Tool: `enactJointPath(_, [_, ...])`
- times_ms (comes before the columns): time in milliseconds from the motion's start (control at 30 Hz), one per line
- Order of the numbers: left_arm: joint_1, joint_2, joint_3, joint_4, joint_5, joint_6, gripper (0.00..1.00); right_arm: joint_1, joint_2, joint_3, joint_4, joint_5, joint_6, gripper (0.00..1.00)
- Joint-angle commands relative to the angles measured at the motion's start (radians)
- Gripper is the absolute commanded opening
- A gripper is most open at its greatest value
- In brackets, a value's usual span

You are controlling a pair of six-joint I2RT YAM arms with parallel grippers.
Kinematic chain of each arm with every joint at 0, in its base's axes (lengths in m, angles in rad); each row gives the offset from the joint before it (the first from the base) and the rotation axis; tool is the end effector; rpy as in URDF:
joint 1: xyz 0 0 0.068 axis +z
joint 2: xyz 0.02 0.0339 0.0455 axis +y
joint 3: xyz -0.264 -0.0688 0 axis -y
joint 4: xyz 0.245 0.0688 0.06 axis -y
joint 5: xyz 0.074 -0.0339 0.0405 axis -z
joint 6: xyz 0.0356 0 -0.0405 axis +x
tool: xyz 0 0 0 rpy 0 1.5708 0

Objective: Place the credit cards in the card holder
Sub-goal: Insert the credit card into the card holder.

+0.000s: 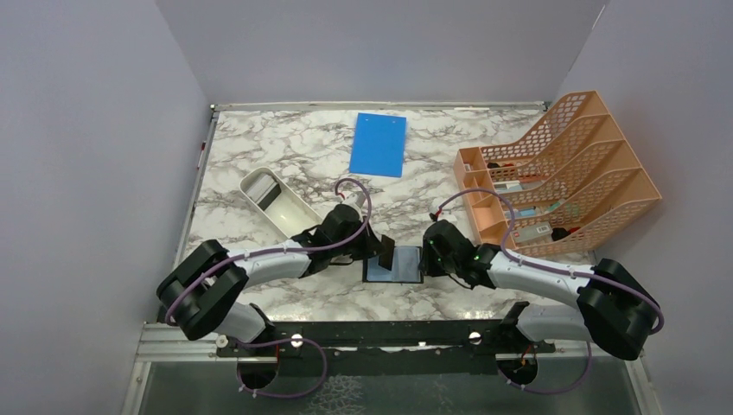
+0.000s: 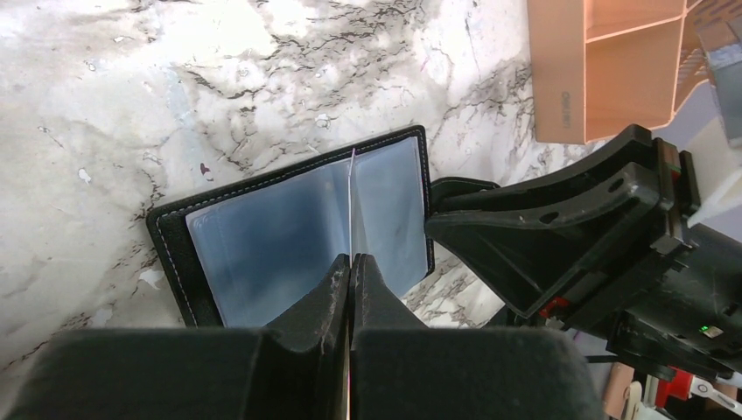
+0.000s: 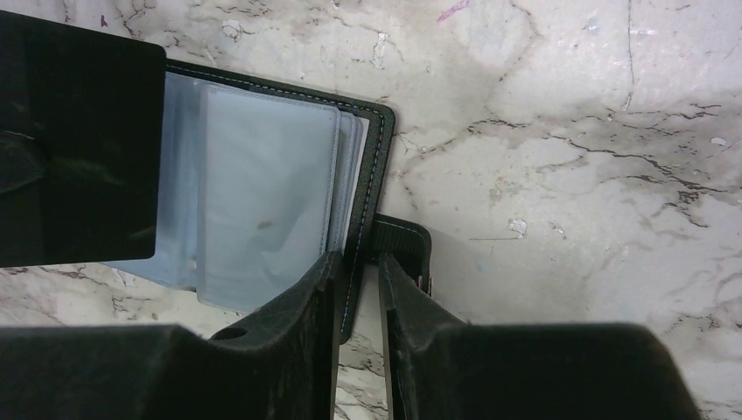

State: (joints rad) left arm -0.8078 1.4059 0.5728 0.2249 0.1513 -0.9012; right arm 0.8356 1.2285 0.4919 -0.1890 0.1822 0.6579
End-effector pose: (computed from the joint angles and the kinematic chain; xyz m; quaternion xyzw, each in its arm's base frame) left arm 0.1865 -0.2028 0.1706 -0.0063 0.8845 -0.3921 0.2526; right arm 0.1515 0.1579 0.1549 -0.0551 0.9433 0.1511 0.2903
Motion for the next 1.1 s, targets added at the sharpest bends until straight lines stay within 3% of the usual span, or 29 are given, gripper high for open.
enactJointPath(0, [-0.012, 0.038, -0.013, 0.074, 0.001, -0.019, 0.00, -0.004, -0.006, -0.018, 0.029, 0.016, 0.011, 0.26])
enactJointPath(467, [-0.061, 0.123, -0.009, 0.059, -0.024, -0.054, 0.00, -0.004, -0.020, -0.020, 0.026, 0.017, 0.011, 0.26])
enactJointPath(1067, [-0.097, 0.053, -0.030, -0.075, -0.147, -0.073, 0.00, -0.004, -0.009, -0.019, 0.032, 0.017, 0.011, 0.26])
